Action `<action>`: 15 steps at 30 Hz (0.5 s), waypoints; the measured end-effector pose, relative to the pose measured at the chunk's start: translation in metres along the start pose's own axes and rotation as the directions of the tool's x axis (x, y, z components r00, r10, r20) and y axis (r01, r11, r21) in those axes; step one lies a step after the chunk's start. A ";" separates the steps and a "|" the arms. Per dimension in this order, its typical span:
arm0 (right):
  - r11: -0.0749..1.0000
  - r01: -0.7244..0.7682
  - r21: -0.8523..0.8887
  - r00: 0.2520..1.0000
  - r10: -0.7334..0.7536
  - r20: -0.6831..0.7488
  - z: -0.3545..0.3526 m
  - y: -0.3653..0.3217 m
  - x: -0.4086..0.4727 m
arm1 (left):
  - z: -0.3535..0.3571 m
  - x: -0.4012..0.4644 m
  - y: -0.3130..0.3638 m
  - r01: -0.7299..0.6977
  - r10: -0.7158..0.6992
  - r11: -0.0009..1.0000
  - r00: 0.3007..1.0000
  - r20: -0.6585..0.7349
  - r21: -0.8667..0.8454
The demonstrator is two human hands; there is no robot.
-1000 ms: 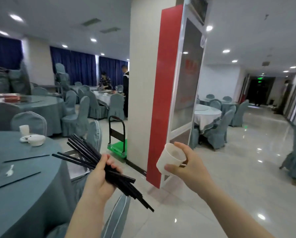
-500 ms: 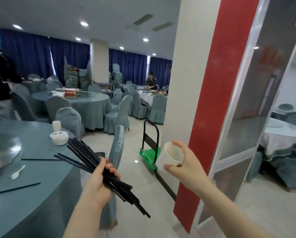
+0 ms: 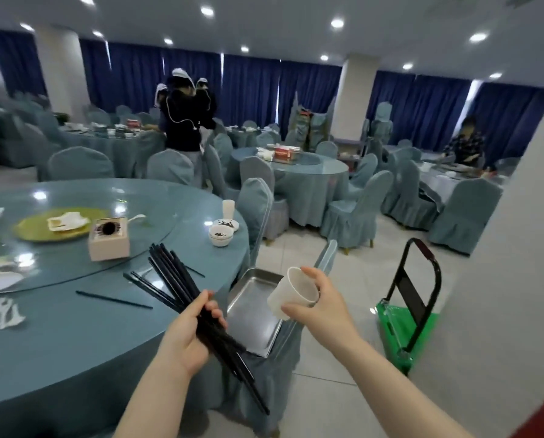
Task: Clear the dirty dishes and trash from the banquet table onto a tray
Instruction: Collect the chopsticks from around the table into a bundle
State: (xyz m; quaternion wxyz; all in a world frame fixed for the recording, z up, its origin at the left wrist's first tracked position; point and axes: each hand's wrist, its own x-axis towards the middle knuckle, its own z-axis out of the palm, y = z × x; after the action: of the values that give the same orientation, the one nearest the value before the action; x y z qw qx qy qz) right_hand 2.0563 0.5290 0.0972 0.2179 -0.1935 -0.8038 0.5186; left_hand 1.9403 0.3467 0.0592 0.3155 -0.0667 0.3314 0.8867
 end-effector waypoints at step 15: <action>0.999 0.052 -0.016 0.979 -0.048 0.197 0.027 0.059 0.277 | 0.033 0.199 0.040 -0.156 0.150 0.988 0.968 -0.201 -0.012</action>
State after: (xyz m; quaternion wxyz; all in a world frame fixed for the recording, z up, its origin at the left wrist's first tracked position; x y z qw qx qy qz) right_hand 1.8166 0.6810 0.0744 0.1482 -0.1233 -0.8314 0.5212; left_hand 1.7615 0.4470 0.0414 0.2102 -0.1340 0.3532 0.9017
